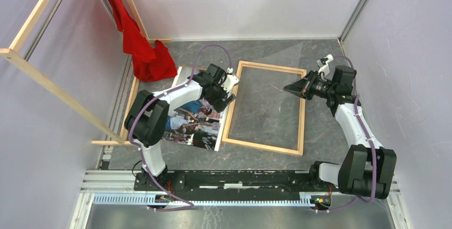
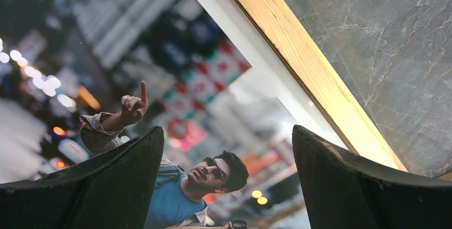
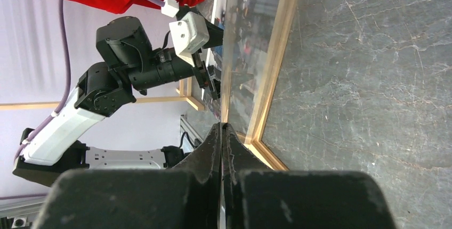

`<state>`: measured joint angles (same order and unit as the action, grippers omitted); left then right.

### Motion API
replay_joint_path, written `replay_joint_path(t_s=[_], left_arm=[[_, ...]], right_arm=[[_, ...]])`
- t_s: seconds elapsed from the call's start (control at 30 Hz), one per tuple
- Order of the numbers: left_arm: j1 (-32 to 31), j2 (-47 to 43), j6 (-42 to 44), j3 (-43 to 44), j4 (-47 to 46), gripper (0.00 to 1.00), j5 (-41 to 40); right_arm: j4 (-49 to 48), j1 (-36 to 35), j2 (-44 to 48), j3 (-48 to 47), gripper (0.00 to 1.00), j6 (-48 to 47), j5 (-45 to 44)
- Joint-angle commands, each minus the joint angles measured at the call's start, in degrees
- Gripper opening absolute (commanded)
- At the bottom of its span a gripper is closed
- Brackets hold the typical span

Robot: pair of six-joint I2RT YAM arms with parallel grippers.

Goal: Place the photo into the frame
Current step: Place the photo frame item in the photo frame.

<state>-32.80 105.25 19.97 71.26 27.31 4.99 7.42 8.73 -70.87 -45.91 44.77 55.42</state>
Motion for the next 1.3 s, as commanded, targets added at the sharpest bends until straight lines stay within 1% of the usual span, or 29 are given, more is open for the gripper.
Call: replay_joint_path(t_s=[0.0, 0.6, 0.9, 1.07, 1.27], left_arm=[[-0.2, -2.6, -2.5, 1.1, -0.6, 0.95, 1.7], [-0.2, -2.1, -2.6, 0.5, -1.1, 0.95, 1.2], [-0.2, -2.4, -2.3, 0.3, -1.0, 0.95, 0.7], [-0.2, -2.5, -2.2, -0.1, -1.3, 0.95, 0.4], [-0.2, -2.5, -2.3, 0.1, -1.3, 0.95, 0.7]], right_arm=[[-4.3, -0.4, 1.7, -0.9, 0.0, 2.0, 1.8], [-5.2, -2.0, -3.6, -4.6, 0.0, -1.1, 4.2], [-2.1, -2.0, -7.7, -7.4, 0.0, -3.7, 4.2], [-4.4, -2.5, -6.2, -5.7, 0.0, -1.8, 4.1], [-3.5, -2.8, -4.3, -5.3, 0.0, -1.9, 4.1]])
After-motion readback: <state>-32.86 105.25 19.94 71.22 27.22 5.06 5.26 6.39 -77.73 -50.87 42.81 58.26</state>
